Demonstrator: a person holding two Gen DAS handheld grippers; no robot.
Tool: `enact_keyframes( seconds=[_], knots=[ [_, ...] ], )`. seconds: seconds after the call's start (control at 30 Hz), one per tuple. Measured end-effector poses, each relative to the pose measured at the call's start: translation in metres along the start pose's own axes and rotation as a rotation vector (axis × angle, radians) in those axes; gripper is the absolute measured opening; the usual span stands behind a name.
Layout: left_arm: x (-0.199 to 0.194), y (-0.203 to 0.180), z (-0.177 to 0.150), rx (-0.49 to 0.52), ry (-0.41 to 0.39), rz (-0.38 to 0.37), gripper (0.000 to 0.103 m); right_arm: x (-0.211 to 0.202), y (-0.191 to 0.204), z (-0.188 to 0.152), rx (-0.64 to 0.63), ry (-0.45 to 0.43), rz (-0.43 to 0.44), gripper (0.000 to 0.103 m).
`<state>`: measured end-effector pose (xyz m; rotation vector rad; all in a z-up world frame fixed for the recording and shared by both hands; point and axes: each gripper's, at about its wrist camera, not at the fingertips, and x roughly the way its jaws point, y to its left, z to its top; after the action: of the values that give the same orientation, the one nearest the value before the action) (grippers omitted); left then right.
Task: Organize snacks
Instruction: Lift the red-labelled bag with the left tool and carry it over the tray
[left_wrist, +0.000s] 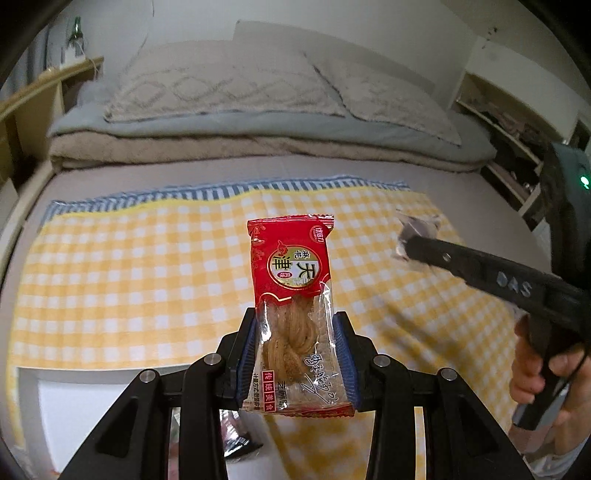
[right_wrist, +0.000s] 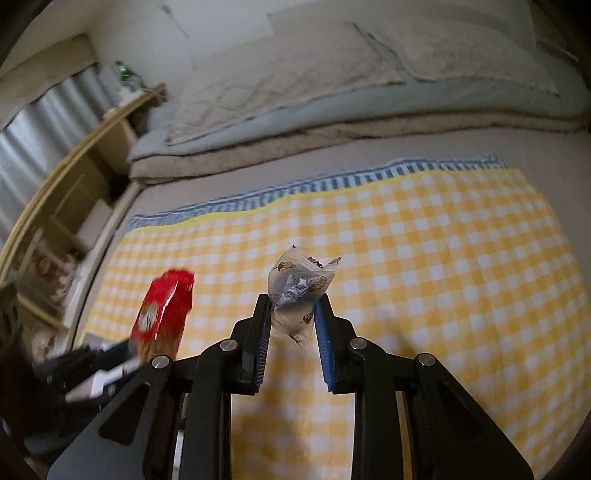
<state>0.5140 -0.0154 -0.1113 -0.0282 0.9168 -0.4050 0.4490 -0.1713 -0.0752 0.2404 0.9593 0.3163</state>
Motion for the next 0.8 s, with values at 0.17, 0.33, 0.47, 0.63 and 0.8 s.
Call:
enact_keyframes(
  seconds=[0.17,0.33,0.47,0.63,0.8],
  knots=[
    [-0.056,0.011,-0.015,-0.020,-0.039,0.016,0.039,-0.037,0.031,-0.017,-0.061,-0.033,0.040,0.024],
    [-0.116,0.023,-0.036,-0.037,-0.068,0.040,0.039,-0.069,0.065,-0.033,-0.114,-0.064,0.085,0.024],
    [-0.160,0.038,-0.052,-0.047,-0.085,0.062,0.039,-0.085,0.093,-0.046,-0.141,-0.068,0.126,0.024],
    [-0.224,0.066,-0.079,-0.073,-0.093,0.086,0.040,-0.091,0.128,-0.062,-0.183,-0.066,0.167,0.024],
    [-0.257,0.094,-0.097,-0.099,-0.084,0.105,0.040,-0.084,0.152,-0.078,-0.199,-0.041,0.209,0.024]
  ],
)
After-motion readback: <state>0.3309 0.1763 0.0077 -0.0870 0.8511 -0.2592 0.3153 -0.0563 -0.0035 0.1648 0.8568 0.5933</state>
